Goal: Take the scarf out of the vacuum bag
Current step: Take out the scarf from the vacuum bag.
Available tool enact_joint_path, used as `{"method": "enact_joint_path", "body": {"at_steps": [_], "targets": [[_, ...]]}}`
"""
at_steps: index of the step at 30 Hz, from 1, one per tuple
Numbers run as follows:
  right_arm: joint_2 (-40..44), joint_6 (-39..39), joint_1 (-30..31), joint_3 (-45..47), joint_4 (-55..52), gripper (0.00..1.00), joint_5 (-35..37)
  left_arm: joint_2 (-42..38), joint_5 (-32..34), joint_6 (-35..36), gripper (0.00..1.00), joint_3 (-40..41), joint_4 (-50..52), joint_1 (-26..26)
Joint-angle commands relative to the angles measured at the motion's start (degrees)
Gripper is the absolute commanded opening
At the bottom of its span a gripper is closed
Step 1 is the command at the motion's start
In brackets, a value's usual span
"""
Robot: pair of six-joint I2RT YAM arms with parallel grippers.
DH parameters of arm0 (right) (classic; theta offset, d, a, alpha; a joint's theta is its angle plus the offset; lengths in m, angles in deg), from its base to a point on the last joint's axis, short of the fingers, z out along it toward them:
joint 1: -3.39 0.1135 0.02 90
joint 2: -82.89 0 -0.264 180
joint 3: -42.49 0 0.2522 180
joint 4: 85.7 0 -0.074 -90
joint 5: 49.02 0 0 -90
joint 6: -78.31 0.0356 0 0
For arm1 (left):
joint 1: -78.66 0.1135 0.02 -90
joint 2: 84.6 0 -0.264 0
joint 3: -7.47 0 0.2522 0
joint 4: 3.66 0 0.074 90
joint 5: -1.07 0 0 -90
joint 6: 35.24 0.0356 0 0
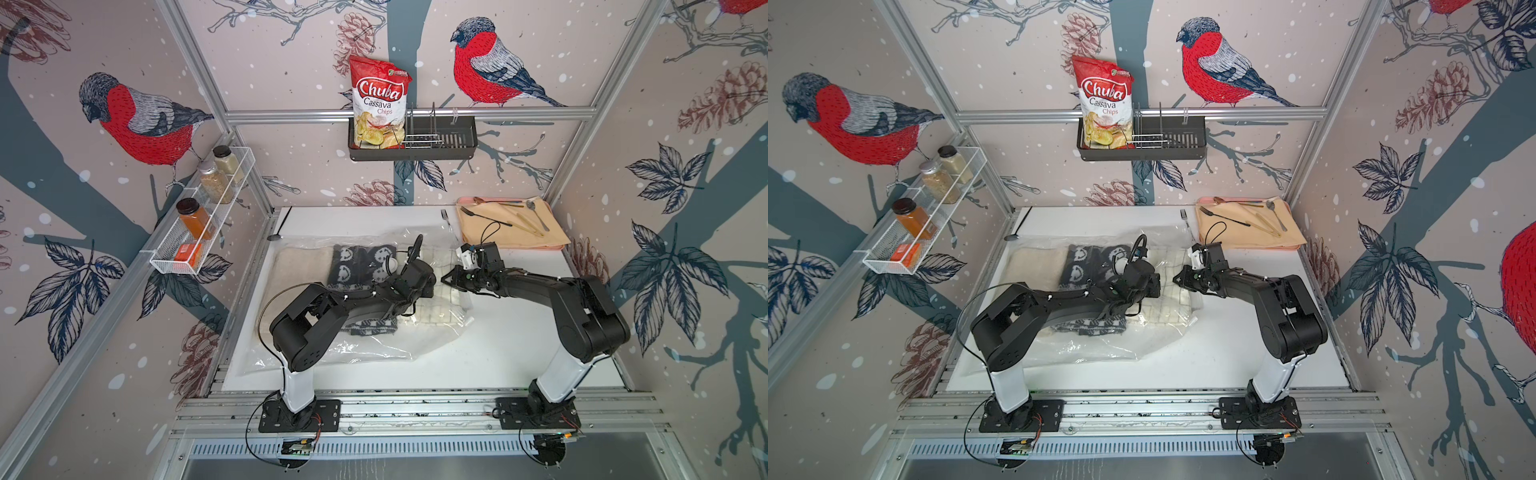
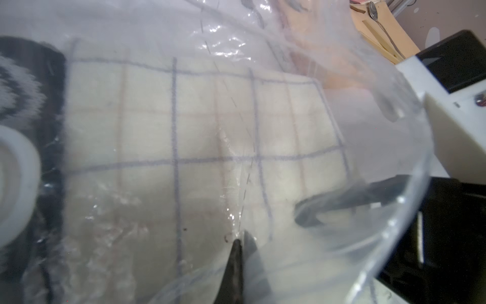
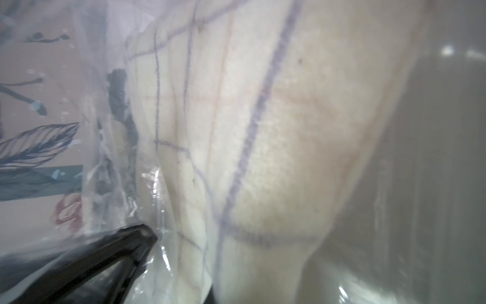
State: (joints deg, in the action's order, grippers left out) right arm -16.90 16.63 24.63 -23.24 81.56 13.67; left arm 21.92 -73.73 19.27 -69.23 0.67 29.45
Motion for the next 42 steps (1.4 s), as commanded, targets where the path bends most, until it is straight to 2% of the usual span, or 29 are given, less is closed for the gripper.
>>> {"method": "enact_joint_path", "body": {"at_steps": [1,5,10,14,17,19,22,25,27,35,37,42], "targets": [[0.90,-3.33,0.76,-2.14,-8.78,0.00,9.43,0.74,6.50,1.21,0.00,-1.99,6.69,-0.35],[2.02,-4.12,1.18,-3.89,-12.63,0.00,13.48,2.24,8.68,0.60,0.00,-3.54,9.53,-0.42],[3.53,-5.47,1.46,-6.01,-16.00,0.00,15.33,3.86,9.98,0.20,0.00,-4.49,11.92,-0.52],[3.34,-7.18,1.60,-8.38,-20.20,0.00,19.40,3.79,10.33,-0.09,0.00,-3.87,12.11,-0.54],[2.53,-7.88,1.29,-8.62,-20.86,0.00,19.77,3.60,10.00,-0.20,0.00,-3.31,11.51,-0.61],[1.90,-7.87,1.10,-7.76,-19.37,0.00,16.77,3.56,9.23,-0.19,0.00,-2.55,10.30,-0.63],[1.79,-6.22,-0.35,-4.22,-13.34,0.03,8.49,4.37,7.81,-0.35,0.00,-1.76,8.66,-0.60],[2.78,-2.92,-2.20,0.25,-5.58,0.06,0.68,7.16,8.87,-1.28,0.00,-3.48,11.61,-0.62],[3.11,-2.01,-2.27,1.29,-3.41,0.10,-1.36,8.34,8.88,-1.44,0.00,-3.90,12.11,-0.63],[3.90,1.14,-3.22,4.95,2.27,0.46,-6.90,10.38,6.96,-2.30,0.00,-1.26,10.00,-0.65],[3.63,1.81,-3.22,6.09,3.94,0.50,-7.95,10.10,6.86,-2.33,0.00,-0.58,9.72,-0.56],[1.29,4.78,-3.27,8.82,10.33,0.51,-10.97,10.24,6.45,-2.70,0.00,-0.15,9.61,-0.63]]}}
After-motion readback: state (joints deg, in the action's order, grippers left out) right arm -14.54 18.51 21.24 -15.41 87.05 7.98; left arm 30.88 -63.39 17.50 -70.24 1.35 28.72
